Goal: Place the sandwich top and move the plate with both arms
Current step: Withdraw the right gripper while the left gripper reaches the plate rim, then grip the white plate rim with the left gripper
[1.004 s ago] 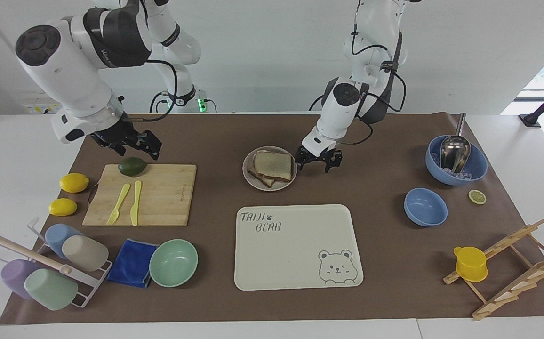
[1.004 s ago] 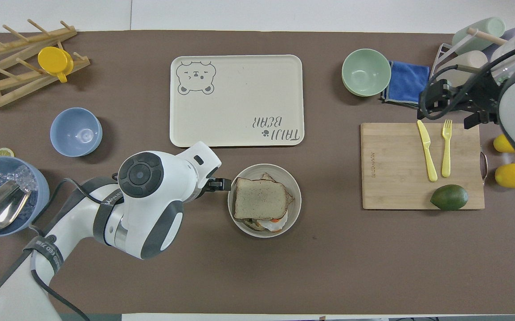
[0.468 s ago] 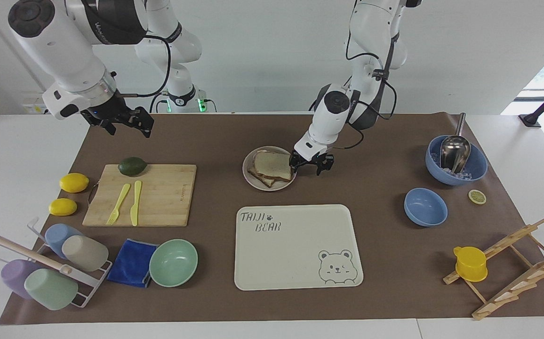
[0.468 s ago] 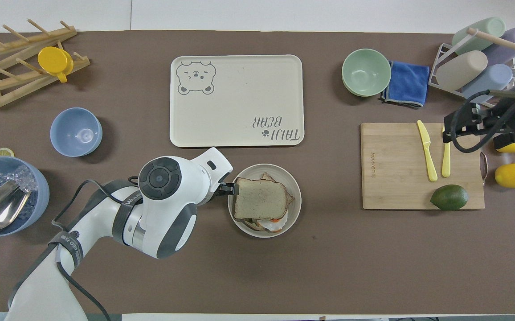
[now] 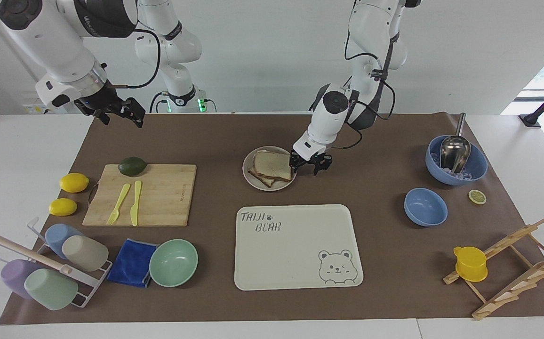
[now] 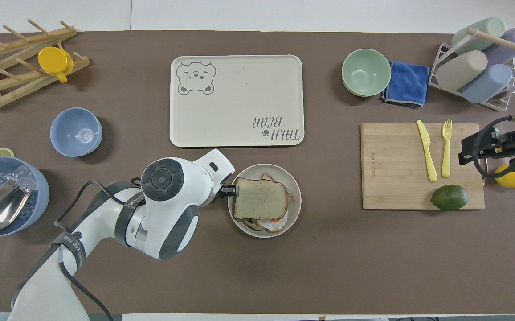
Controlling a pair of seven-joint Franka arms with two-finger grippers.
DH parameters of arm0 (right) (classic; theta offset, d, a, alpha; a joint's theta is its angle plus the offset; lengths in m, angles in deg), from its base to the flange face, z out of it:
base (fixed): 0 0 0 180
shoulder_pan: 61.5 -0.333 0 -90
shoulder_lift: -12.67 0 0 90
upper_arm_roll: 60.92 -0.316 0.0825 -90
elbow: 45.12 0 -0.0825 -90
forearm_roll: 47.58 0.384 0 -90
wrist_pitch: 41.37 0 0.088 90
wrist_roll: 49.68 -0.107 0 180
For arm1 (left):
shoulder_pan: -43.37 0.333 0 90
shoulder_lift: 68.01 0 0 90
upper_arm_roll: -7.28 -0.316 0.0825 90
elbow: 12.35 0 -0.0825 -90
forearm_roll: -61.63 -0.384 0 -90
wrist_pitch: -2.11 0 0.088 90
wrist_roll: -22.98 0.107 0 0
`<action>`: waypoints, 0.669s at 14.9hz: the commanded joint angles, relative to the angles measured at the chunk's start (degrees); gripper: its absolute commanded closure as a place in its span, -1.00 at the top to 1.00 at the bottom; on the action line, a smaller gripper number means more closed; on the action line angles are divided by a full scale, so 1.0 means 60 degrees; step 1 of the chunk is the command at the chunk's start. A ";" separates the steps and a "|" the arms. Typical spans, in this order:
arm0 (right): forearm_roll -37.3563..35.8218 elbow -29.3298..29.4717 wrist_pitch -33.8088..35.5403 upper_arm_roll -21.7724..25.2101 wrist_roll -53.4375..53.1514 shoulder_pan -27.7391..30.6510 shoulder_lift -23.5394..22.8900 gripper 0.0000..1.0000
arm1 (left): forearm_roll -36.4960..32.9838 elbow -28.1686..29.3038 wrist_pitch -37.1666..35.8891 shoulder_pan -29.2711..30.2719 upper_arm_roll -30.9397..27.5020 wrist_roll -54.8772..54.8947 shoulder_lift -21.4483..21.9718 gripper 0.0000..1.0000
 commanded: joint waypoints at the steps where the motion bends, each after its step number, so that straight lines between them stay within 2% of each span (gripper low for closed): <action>1: 0.0179 -0.0312 -0.0172 0.0001 0.0192 0.0327 0.0215 1.00 | 0.0111 0.0168 0.0281 -0.0159 -0.0106 -0.0075 0.0000 0.48; 4: 0.0149 -0.0122 -0.0536 -0.0014 0.0746 0.0341 0.0127 1.00 | 0.0213 0.0168 0.0441 -0.0246 -0.0121 -0.0075 -0.0176 0.45; 9: 0.0017 0.0317 -0.0904 0.0073 0.1510 0.0386 -0.0078 1.00 | 0.0462 0.0139 0.0486 -0.0349 -0.0106 -0.0060 -0.0264 0.14; 10: 0.0017 0.0390 -0.0875 0.0161 0.1511 0.0270 -0.0121 1.00 | 0.0477 0.0124 0.0486 -0.0349 -0.0106 -0.0060 -0.0264 0.04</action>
